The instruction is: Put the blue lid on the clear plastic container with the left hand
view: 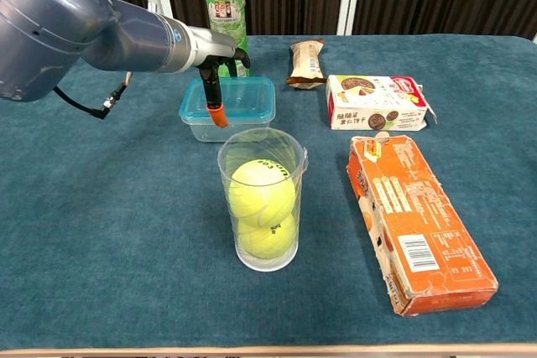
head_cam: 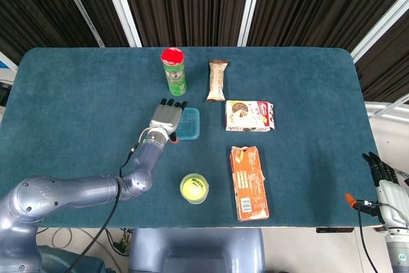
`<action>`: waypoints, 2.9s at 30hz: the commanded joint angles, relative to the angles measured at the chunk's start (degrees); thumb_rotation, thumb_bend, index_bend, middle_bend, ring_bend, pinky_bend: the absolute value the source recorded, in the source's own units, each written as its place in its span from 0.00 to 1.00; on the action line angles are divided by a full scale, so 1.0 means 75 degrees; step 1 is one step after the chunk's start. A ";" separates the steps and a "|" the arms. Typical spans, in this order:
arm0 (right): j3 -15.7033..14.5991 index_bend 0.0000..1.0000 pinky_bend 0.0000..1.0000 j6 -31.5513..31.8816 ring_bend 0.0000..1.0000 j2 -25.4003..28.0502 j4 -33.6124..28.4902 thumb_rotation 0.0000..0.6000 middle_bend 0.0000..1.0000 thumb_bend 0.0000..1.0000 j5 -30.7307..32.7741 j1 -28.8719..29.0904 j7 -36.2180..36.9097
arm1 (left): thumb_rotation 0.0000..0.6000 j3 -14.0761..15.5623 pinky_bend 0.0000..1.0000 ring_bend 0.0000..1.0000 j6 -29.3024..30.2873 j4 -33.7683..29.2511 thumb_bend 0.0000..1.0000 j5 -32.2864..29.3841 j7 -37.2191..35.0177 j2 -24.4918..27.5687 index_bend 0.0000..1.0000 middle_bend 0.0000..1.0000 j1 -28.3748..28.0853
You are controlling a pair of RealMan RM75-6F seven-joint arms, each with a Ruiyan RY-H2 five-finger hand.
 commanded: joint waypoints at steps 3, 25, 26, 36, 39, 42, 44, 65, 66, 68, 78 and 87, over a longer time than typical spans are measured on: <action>-0.0003 0.07 0.00 -0.0021 0.00 0.0008 -0.0010 1.00 0.00 0.29 0.0010 0.0004 0.0003 | 1.00 -0.0036 0.03 0.00 0.0010 0.0014 0.30 -0.0048 0.0076 -0.0041 0.07 0.32 -0.0021; 0.0010 0.07 0.00 -0.0041 0.00 0.0022 -0.0031 1.00 0.00 0.29 0.0050 0.0007 -0.0001 | 1.00 -0.0160 0.03 0.00 -0.0102 0.0313 0.29 -0.0121 0.0210 -0.0201 0.07 0.31 0.0062; 0.0013 0.07 0.00 -0.0033 0.00 0.0022 -0.0032 1.00 0.00 0.29 0.0050 0.0005 0.0000 | 1.00 -0.0157 0.03 0.00 -0.0095 0.0305 0.29 -0.0104 0.0210 -0.0200 0.07 0.31 0.0071; 0.0010 0.07 0.00 -0.0024 0.00 0.0021 -0.0030 1.00 0.00 0.29 0.0032 0.0001 0.0014 | 1.00 -0.0137 0.03 0.00 -0.0068 0.0281 0.27 0.0022 0.0207 -0.0194 0.07 0.30 0.0167; 0.0011 0.07 0.00 -0.0026 0.00 0.0020 -0.0027 1.00 0.00 0.29 0.0038 0.0001 0.0012 | 1.00 -0.0104 0.03 0.00 -0.0081 0.0307 0.27 0.0046 0.0241 -0.0205 0.06 0.29 0.0189; 0.0013 0.07 0.00 -0.0033 0.00 0.0018 -0.0024 1.00 0.00 0.29 0.0047 0.0002 0.0018 | 1.00 -0.0100 0.03 0.00 -0.0107 0.0322 0.25 0.0061 0.0245 -0.0203 0.06 0.27 0.0208; 0.0012 0.07 0.00 -0.0032 0.00 0.0017 -0.0025 1.00 0.00 0.29 0.0041 0.0002 0.0021 | 1.00 -0.0093 0.03 0.00 -0.0113 0.0323 0.23 0.0068 0.0256 -0.0195 0.06 0.24 0.0216; 0.0004 0.07 0.00 -0.0056 0.00 0.0026 -0.0041 1.00 0.00 0.29 0.0046 0.0004 0.0023 | 1.00 -0.0168 0.03 0.00 0.0002 0.0122 0.16 0.0519 0.0092 -0.0084 0.02 0.09 0.0336; 0.0005 0.07 0.00 -0.0054 0.00 0.0026 -0.0042 1.00 0.00 0.29 0.0045 0.0004 0.0023 | 1.00 -0.0166 0.03 0.00 -0.0003 0.0115 0.16 0.0522 0.0094 -0.0079 0.02 0.09 0.0337; 0.0005 0.07 0.00 -0.0057 0.00 0.0025 -0.0042 1.00 0.00 0.29 0.0050 0.0004 0.0023 | 1.00 -0.0159 0.03 0.00 -0.0007 0.0098 0.16 0.0523 0.0109 -0.0066 0.01 0.08 0.0334; 0.0003 0.07 0.00 -0.0055 0.00 0.0027 -0.0046 1.00 0.00 0.29 0.0045 0.0004 0.0014 | 1.00 -0.0101 0.03 0.00 -0.0032 0.0000 0.16 0.0487 0.0183 0.0007 0.00 0.04 0.0317; 0.0012 0.07 0.00 -0.0042 0.00 0.0025 -0.0044 1.00 0.00 0.29 0.0061 -0.0001 0.0006 | 1.00 0.0089 0.03 0.00 0.0503 -0.0661 0.16 0.1201 0.0110 0.0416 0.00 0.06 0.0532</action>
